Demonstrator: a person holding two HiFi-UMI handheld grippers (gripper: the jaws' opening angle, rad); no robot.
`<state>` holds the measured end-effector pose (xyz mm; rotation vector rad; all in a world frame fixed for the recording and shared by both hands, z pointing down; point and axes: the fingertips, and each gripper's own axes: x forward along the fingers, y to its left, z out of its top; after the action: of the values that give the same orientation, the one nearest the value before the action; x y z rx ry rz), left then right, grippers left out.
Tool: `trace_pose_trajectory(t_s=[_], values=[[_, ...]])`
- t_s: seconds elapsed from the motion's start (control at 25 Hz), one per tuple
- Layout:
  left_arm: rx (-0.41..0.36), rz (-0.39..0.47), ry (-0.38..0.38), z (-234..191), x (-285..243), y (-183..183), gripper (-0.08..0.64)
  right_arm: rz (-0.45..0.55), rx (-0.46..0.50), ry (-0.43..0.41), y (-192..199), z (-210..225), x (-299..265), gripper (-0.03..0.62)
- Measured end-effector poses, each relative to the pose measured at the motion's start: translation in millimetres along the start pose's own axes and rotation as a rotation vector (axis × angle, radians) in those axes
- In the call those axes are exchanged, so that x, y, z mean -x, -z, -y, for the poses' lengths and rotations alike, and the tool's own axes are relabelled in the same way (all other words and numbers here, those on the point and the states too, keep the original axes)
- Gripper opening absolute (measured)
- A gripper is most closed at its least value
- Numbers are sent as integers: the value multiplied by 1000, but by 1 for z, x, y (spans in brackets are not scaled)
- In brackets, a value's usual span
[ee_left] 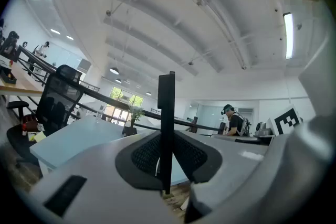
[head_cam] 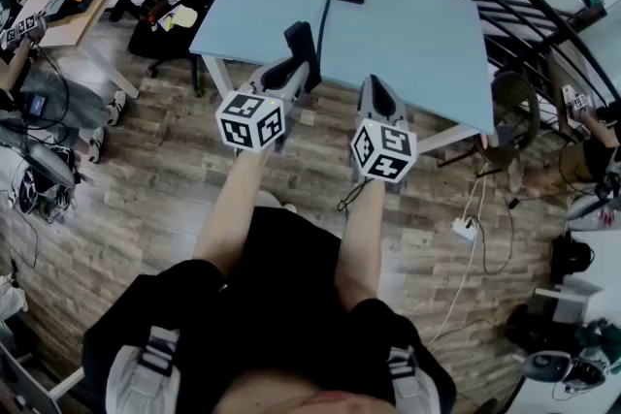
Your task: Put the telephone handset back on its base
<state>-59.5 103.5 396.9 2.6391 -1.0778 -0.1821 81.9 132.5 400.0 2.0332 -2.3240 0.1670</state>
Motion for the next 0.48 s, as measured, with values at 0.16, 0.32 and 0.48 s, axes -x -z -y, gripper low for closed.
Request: trace_pose_trajectory(t_s=[0.16, 0.32, 0.48], values=[[12, 8, 8, -2, -1, -2, 66, 1, 2, -22, 0, -4, -6, -8], [23, 8, 13, -7, 1, -4, 66, 13, -13, -51, -1, -14, -15, -6], [16, 11, 10, -10, 6, -6, 66, 26, -15, -56, -1, -19, -18, -6]])
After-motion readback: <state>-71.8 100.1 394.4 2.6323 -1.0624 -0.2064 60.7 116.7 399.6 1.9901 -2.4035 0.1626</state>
